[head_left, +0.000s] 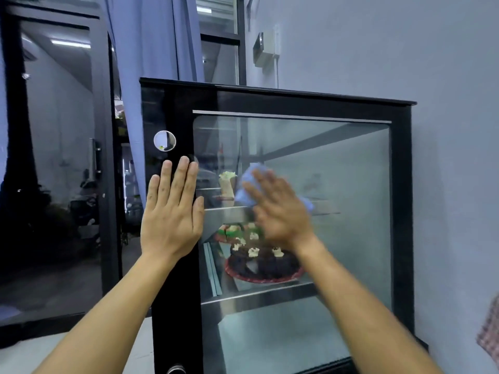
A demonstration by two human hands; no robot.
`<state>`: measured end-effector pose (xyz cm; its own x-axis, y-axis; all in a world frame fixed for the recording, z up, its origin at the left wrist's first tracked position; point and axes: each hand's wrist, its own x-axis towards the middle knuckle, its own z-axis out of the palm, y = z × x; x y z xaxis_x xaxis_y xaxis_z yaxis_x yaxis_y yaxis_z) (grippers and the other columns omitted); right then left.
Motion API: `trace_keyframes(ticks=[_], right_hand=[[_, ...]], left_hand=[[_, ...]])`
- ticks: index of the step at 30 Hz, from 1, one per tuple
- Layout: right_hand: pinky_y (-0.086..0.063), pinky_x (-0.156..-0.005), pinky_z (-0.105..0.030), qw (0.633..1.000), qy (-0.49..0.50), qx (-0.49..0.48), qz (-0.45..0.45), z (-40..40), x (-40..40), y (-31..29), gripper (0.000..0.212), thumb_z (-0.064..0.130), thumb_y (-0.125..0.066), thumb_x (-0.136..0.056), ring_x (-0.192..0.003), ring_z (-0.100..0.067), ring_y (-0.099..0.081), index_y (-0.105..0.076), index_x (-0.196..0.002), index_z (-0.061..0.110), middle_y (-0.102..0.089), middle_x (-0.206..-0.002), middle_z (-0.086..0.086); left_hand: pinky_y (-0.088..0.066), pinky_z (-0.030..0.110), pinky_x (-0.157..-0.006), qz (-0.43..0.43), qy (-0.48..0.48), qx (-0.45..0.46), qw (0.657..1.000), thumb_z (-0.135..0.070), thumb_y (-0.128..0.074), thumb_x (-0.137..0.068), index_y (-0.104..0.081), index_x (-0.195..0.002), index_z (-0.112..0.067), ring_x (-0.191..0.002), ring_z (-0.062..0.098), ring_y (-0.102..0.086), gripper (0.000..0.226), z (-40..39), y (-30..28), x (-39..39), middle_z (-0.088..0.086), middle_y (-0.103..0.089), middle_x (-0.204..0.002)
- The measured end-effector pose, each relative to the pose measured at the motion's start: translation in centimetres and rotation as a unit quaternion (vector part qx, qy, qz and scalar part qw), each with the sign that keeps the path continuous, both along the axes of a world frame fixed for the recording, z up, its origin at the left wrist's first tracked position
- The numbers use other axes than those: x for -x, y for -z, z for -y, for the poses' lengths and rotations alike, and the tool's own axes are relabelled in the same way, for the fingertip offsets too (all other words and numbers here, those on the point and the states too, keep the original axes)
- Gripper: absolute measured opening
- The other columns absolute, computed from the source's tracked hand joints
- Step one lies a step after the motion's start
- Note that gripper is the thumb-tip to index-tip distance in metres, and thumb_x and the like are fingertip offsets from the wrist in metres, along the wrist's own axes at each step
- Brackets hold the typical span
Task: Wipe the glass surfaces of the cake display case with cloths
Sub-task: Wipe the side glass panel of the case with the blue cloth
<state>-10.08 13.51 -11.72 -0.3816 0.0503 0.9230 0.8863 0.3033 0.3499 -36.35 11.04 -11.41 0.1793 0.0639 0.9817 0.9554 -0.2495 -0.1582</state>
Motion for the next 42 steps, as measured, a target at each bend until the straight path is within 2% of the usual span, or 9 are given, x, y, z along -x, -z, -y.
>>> trace_keyframes(ticks=[8, 15, 19, 25, 30, 33, 35, 38, 42], right_hand=[[-0.015, -0.126, -0.051, 0.745, 0.008, 0.041, -0.665, 2.9, -11.8, 6.0, 0.063, 0.035, -0.018, -0.105, -0.156, -0.041, -0.018, -0.025, -0.162, 0.008, -0.019, -0.169, -0.022], [-0.012, -0.130, -0.047, 0.996, -0.020, 0.051, -0.067, 4.1, 6.6, 4.9, 0.054, 0.031, -0.030, -0.110, -0.159, -0.029, -0.013, -0.029, -0.162, 0.018, -0.019, -0.171, -0.012], [-0.016, -0.129, -0.047, 0.987, 0.023, -0.006, -0.158, 1.5, -5.2, -4.0, 0.052, 0.034, -0.030, -0.110, -0.159, -0.023, -0.016, -0.027, -0.161, 0.027, -0.020, -0.171, -0.002], [-0.012, -0.128, -0.050, 0.697, 0.002, 0.052, -0.715, 2.6, -7.9, 6.3, 0.066, 0.039, -0.017, -0.102, -0.159, -0.036, -0.013, -0.023, -0.163, 0.013, -0.015, -0.171, -0.014], [-0.005, -0.130, -0.045, 0.964, -0.006, 0.064, -0.258, 3.4, 6.7, 7.6, 0.057, 0.032, -0.025, -0.110, -0.160, -0.032, -0.009, -0.023, -0.163, 0.013, -0.015, -0.171, -0.014], [-0.013, -0.129, -0.046, 0.999, -0.003, 0.027, -0.018, 2.7, -0.1, 1.9, 0.052, 0.034, -0.026, -0.111, -0.159, -0.028, -0.018, -0.029, -0.161, 0.021, -0.023, -0.170, -0.009], [-0.011, -0.129, -0.044, 0.995, 0.010, 0.025, -0.092, 2.1, -7.3, -1.1, 0.052, 0.036, -0.026, -0.111, -0.159, -0.023, -0.015, -0.028, -0.162, 0.025, -0.018, -0.171, -0.003], [-0.011, -0.129, -0.047, 0.902, 0.007, 0.046, -0.429, 2.1, -16.5, 0.9, 0.055, 0.040, -0.019, -0.111, -0.159, -0.025, -0.016, -0.028, -0.163, 0.022, -0.020, -0.172, -0.004], [-0.007, -0.127, -0.048, 0.607, -0.003, 0.061, -0.792, 2.7, -13.3, 7.5, 0.054, 0.027, -0.023, -0.111, -0.158, -0.035, -0.013, -0.021, -0.163, 0.011, -0.016, -0.171, -0.016]], left_hand=[[-0.006, 0.050, -0.131, -0.009, -0.019, 0.003, 1.000, -0.034, -0.028, -0.107, -0.010, -0.167, -0.011, -0.161, 0.030, -0.001, 0.066, 0.0, 0.1, -0.2, 0.008, -0.004, -0.175], [-0.001, 0.047, -0.131, -0.007, -0.010, 0.003, 1.000, -0.034, -0.028, -0.107, -0.011, -0.166, -0.010, -0.161, 0.030, -0.001, 0.066, 0.1, 0.2, -0.1, 0.008, -0.005, -0.175], [-0.002, 0.048, -0.131, -0.007, -0.017, -0.006, 1.000, -0.034, -0.028, -0.107, -0.013, -0.166, -0.010, -0.161, 0.031, -0.002, 0.066, -0.1, 0.1, -0.1, 0.009, -0.006, -0.175], [-0.006, 0.051, -0.131, 0.008, -0.014, 0.001, 1.000, -0.033, -0.029, -0.108, -0.012, -0.166, -0.010, -0.161, 0.031, -0.002, 0.065, -0.3, 0.3, -0.3, 0.008, -0.006, -0.175], [-0.004, 0.052, -0.130, -0.012, -0.011, 0.018, 1.000, -0.033, -0.025, -0.107, -0.011, -0.166, -0.008, -0.161, 0.031, -0.003, 0.066, 0.1, 1.3, -1.9, 0.012, -0.005, -0.174], [-0.007, 0.053, -0.130, -0.016, -0.009, 0.017, 1.000, -0.033, -0.026, -0.106, -0.012, -0.166, -0.009, -0.161, 0.030, -0.004, 0.067, -0.1, 1.6, -2.2, 0.011, -0.005, -0.175], [-0.008, 0.053, -0.130, -0.012, -0.009, 0.014, 1.000, -0.033, -0.027, -0.106, -0.013, -0.166, -0.009, -0.161, 0.030, -0.005, 0.066, -0.3, 1.7, -2.1, 0.010, -0.005, -0.175], [-0.010, 0.054, -0.130, -0.009, -0.013, 0.012, 1.000, -0.033, -0.025, -0.106, -0.012, -0.166, -0.009, -0.161, 0.031, -0.005, 0.066, -0.1, 1.7, -2.4, 0.010, -0.004, -0.175], [-0.009, 0.054, -0.130, -0.003, -0.020, 0.014, 1.000, -0.034, -0.023, -0.107, -0.012, -0.166, -0.009, -0.161, 0.031, -0.003, 0.066, -0.3, 1.9, -2.4, 0.011, -0.003, -0.175]])
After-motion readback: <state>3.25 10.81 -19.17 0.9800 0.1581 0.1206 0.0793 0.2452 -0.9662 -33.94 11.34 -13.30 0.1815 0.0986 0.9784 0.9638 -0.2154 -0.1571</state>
